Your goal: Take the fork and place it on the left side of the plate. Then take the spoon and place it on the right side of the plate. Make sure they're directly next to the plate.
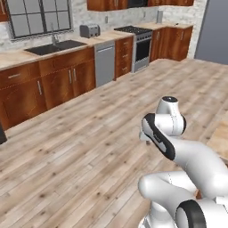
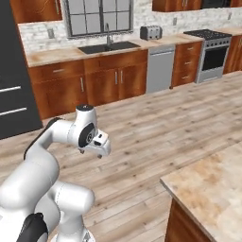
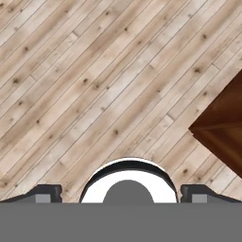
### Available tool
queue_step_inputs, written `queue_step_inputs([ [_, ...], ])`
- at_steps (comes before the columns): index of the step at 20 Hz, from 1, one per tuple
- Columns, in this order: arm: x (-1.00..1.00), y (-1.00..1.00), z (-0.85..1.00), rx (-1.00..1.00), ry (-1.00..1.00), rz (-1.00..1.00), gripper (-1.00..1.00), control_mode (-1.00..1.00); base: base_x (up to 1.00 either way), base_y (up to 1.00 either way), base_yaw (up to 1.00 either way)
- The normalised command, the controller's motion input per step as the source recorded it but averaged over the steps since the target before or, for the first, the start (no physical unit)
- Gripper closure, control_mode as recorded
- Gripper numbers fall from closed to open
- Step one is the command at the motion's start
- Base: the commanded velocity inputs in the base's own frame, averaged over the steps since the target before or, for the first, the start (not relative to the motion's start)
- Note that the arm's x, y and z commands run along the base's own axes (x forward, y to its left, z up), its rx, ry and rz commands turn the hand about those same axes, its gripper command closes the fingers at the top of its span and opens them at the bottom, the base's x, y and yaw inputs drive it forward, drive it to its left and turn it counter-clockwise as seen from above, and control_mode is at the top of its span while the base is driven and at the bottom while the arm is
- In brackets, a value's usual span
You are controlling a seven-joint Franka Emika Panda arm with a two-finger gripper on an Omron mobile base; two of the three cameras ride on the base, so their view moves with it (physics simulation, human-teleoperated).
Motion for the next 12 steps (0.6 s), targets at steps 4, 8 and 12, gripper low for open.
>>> queue_step_inputs([
  [4,0.0,0.0,0.0,0.0,0.0,0.0,-1.0,1.0,0.72,0.43,-0.28],
  [8,0.0,0.0,0.0,0.0,0.0,0.0,-1.0,1.0,0.72,0.41,-0.29],
  [12,0.0,0.0,0.0,0.0,0.0,0.0,-1.0,1.0,0.74,0.39,-0.29],
])
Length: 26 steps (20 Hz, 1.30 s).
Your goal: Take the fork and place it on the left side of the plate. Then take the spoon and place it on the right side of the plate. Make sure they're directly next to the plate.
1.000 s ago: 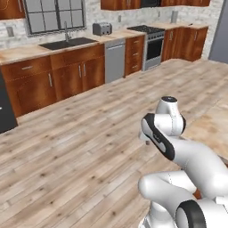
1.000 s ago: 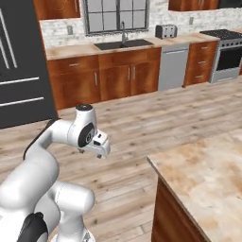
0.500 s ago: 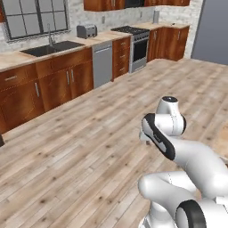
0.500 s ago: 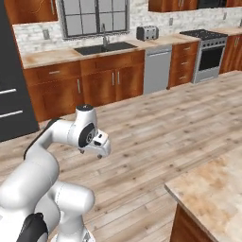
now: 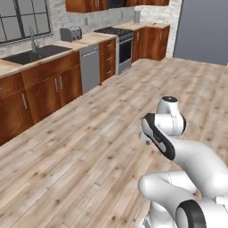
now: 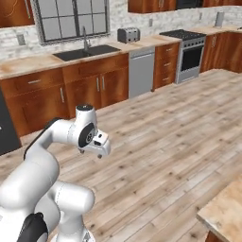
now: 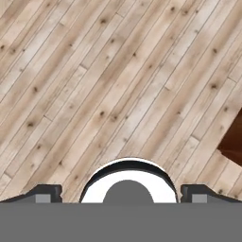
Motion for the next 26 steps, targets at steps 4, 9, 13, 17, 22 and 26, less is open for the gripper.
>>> queue_step_inputs([
  [4,0.0,0.0,0.0,0.0,0.0,0.0,-1.0,1.0,0.81,0.32,-0.23],
  [9,0.0,0.0,0.0,0.0,0.0,0.0,-1.0,1.0,0.85,0.3,-0.2],
  [13,0.0,0.0,0.0,0.0,0.0,0.0,-1.0,1.0,0.86,0.24,-0.2],
  [17,0.0,0.0,0.0,0.0,0.0,0.0,-1.0,1.0,0.86,0.19,-0.2],
  [22,0.0,0.0,0.0,0.0,0.0,0.0,-1.0,1.0,0.94,0.09,-0.08],
  [26,0.0,0.0,0.0,0.0,0.0,0.0,-1.0,1.0,0.94,0.09,-0.1],
])
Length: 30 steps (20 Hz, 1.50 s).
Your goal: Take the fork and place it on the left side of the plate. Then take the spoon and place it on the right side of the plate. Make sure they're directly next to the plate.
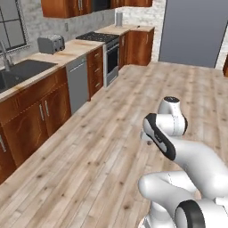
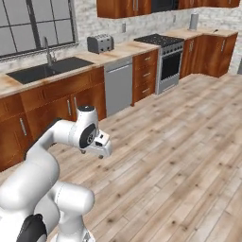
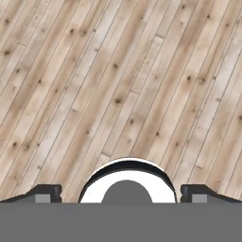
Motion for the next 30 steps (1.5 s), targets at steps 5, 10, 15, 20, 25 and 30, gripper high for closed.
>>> queue_step_inputs([
  [5,0.0,0.0,0.0,0.0,0.0,0.0,-1.0,1.0,0.92,0.01,-0.07],
  [10,0.0,0.0,0.0,0.0,0.0,0.0,-1.0,1.0,0.9,0.0,-0.05],
  [15,0.0,0.0,0.0,0.0,0.0,0.0,-1.0,1.0,0.89,0.0,-0.07],
  [20,0.0,0.0,0.0,0.0,0.0,0.0,-1.0,1.0,0.89,0.0,-0.06],
  [25,0.0,0.0,0.0,0.0,0.0,0.0,-1.0,1.0,0.89,0.0,-0.06],
  [30,0.0,0.0,0.0,0.0,0.0,0.0,-1.0,1.0,0.9,0.0,-0.06],
])
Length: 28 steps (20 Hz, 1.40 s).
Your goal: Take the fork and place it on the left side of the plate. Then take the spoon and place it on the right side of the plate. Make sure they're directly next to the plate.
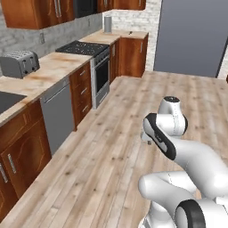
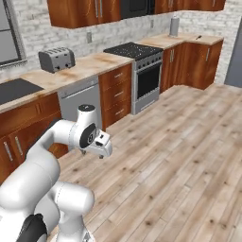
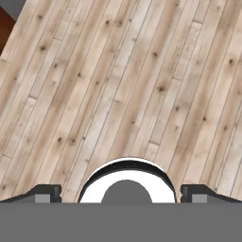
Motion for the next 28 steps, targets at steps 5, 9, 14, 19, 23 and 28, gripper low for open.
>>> queue_step_inputs([
  [5,0.0,0.0,0.0,0.0,0.0,0.0,-1.0,1.0,0.91,0.0,-0.04],
  [9,0.0,0.0,0.0,0.0,0.0,0.0,-1.0,1.0,0.93,0.0,-0.02],
  [14,0.0,0.0,0.0,0.0,0.0,0.0,-1.0,1.0,0.94,0.0,0.0],
  [19,0.0,0.0,0.0,0.0,0.0,0.0,-1.0,1.0,0.9,-0.02,-0.03],
  [23,0.0,0.0,0.0,0.0,0.0,0.0,-1.0,1.0,0.85,0.0,-0.09],
  [28,0.0,0.0,0.0,0.0,0.0,0.0,-1.0,1.0,0.86,-0.01,-0.08],
])
